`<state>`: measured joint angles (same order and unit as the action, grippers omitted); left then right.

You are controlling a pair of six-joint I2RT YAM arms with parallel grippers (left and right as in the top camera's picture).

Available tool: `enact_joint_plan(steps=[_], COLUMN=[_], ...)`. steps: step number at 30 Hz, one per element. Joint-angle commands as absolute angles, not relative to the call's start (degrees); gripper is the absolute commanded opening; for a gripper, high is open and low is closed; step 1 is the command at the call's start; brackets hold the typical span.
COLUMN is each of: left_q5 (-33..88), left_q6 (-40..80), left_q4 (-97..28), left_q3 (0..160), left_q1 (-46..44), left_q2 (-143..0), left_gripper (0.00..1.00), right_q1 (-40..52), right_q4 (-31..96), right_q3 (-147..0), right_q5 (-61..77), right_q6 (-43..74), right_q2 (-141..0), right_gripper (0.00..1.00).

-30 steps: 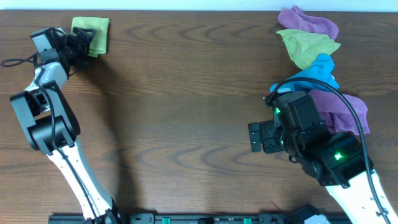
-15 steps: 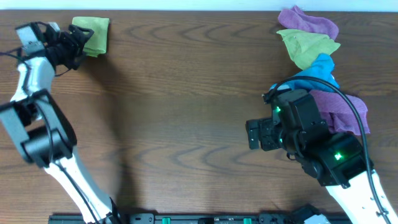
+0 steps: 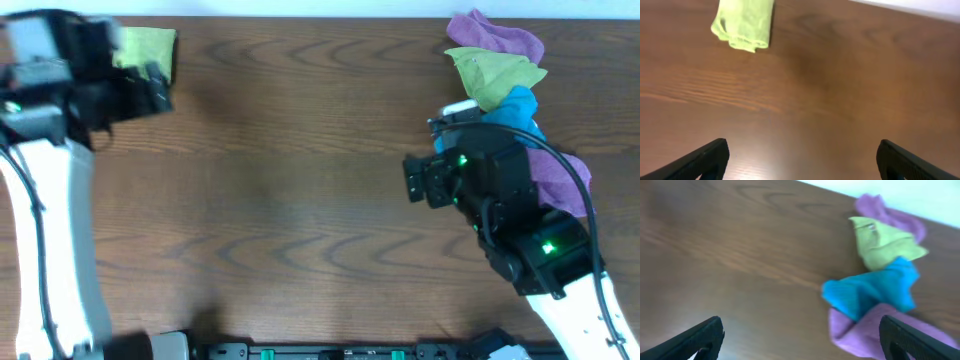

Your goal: Fold the cloth

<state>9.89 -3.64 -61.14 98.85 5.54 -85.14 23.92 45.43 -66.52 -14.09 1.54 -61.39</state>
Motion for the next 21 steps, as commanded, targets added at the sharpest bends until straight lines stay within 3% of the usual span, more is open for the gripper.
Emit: enact_joint_plan(steps=[1,7,21], left_q5=[-5.26,-11.11,-10.92], left_q6=[-9.23,-5.48,-2.13], left_q4=[-64.05,-67.33,-67.51], left_q3=[99.26,99.26,99.26], left_q1=[-2.85,-15.79,-16.12], left_q2=[-81.47,-73.97,-71.79], left_gripper=[0.95,0.95,0.95], right_q1=[21.52,20.93,21.04], right_q4=[43.55,41.32,47.75], right_q3=[-66.61,-66.65,-66.63], right_q5=[-16.49,-16.29,-16.1], right_q6=[-3.64,-7.68,-7.35], right_q2=[-60.93,-57.56,-57.87], right_gripper=[0.99,0.99,0.99])
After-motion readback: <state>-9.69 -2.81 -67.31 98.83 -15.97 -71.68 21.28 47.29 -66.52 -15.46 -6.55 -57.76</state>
